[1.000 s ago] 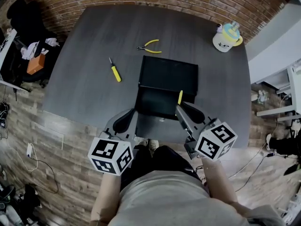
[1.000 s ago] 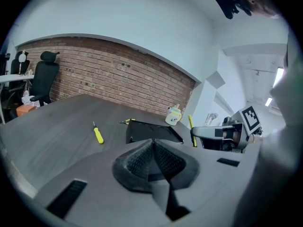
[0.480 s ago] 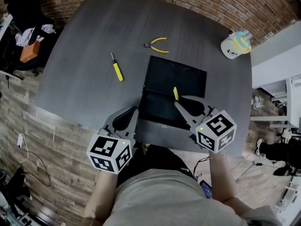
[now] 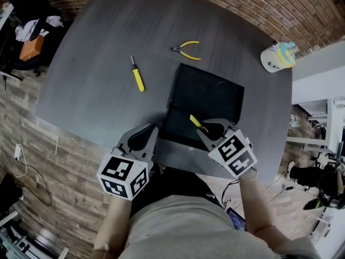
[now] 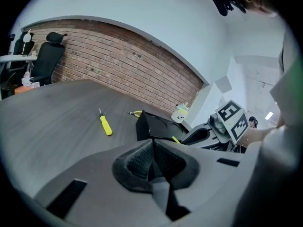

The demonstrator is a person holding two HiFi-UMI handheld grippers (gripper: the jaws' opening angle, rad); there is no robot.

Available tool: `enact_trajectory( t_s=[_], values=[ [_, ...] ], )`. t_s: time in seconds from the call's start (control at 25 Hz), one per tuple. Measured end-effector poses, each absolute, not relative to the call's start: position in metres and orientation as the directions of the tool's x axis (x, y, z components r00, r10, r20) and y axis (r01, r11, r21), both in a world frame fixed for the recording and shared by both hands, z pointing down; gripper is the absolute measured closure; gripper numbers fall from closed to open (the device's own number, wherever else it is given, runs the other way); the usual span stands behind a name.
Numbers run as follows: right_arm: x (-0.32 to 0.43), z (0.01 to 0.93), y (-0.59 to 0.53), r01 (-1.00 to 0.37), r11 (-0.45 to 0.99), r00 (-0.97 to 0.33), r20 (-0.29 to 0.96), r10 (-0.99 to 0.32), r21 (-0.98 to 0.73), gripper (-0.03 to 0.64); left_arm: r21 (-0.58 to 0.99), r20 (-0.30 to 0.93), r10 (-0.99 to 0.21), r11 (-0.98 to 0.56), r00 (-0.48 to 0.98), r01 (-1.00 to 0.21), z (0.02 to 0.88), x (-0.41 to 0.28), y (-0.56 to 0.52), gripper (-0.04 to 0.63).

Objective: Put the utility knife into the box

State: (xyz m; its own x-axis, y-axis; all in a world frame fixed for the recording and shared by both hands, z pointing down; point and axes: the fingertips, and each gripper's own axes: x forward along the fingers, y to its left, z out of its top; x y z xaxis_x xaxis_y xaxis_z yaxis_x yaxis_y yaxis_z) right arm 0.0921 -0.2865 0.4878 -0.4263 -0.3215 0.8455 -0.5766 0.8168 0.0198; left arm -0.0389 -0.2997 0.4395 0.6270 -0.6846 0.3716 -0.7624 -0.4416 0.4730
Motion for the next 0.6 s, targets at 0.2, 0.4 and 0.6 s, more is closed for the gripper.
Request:
enact_trajectory(
  t_s=[0.2, 0.4, 0.6],
  values=[
    [0.091, 0.515, -0.282, -0.492, 0.866, -0.333, 0.899, -0.283, 0.090, 0.555, 0.491, 0.377, -0.674, -0.437, 0.636, -0.754, 0.447, -0.041, -0.298, 0.568],
    [0.093, 0.532, -0.277, -0.475, 0.875, -0.282, 0.926, -0.249, 0.091, 0.555, 0.503, 0.384, -0.666, -0.430, 0.639, -0.750, 0.453, -0.041, -0.293, 0.568],
    [0.091, 0.543, -0.272, -0.474, 0.877, -0.255, 0.942, -0.218, 0.075, 0.554, 0.502, 0.391, -0.657, -0.434, 0.645, -0.748, 0.457, -0.044, -0.289, 0.568]
  ],
)
